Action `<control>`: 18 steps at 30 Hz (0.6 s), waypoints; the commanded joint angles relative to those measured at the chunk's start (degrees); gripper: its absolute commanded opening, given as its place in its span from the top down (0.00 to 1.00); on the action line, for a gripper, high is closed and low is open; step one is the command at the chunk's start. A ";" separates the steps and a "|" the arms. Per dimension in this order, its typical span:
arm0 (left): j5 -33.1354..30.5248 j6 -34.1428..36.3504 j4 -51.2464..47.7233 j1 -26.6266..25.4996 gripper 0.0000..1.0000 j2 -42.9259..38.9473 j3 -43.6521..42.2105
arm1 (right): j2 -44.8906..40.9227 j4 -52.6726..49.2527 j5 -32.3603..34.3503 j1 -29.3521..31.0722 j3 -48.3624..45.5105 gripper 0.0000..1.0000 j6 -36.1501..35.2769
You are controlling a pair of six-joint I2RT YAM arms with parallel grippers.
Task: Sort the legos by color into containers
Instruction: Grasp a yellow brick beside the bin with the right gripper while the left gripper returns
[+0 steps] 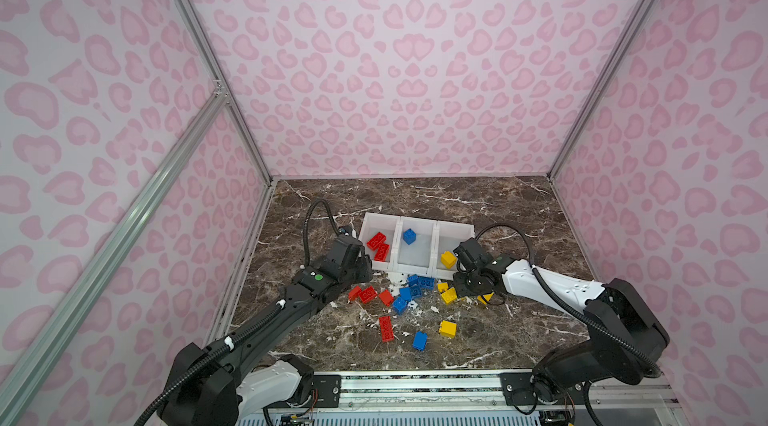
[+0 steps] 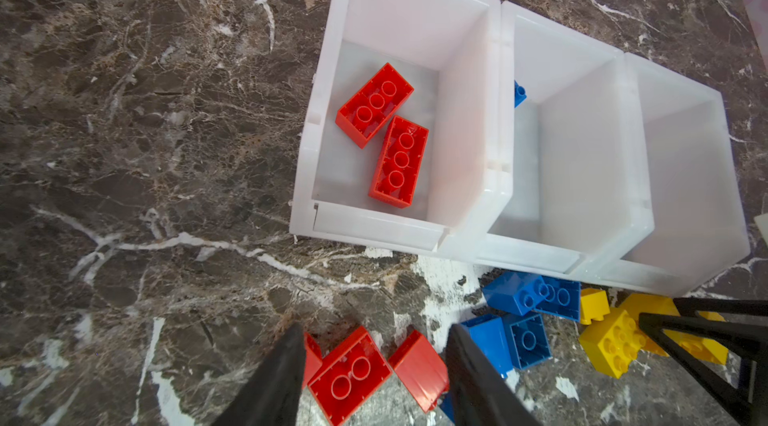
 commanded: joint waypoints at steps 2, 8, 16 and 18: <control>-0.91 -0.32 -0.10 -0.16 0.44 -0.30 -0.36 | 0.07 0.41 0.46 -0.10 -0.89 0.54 -0.62; -0.99 -0.40 -0.12 -0.31 0.43 -0.30 -0.40 | -1.06 0.44 0.46 0.00 -2.13 0.61 0.15; -1.09 -0.67 -0.34 -0.55 0.44 -0.54 -0.44 | -6.85 -3.96 2.00 2.08 -1.66 0.63 1.80; -1.09 -0.75 -0.38 -0.62 0.44 -0.67 -0.53 | -8.52 -5.85 2.69 2.82 -0.59 0.63 2.04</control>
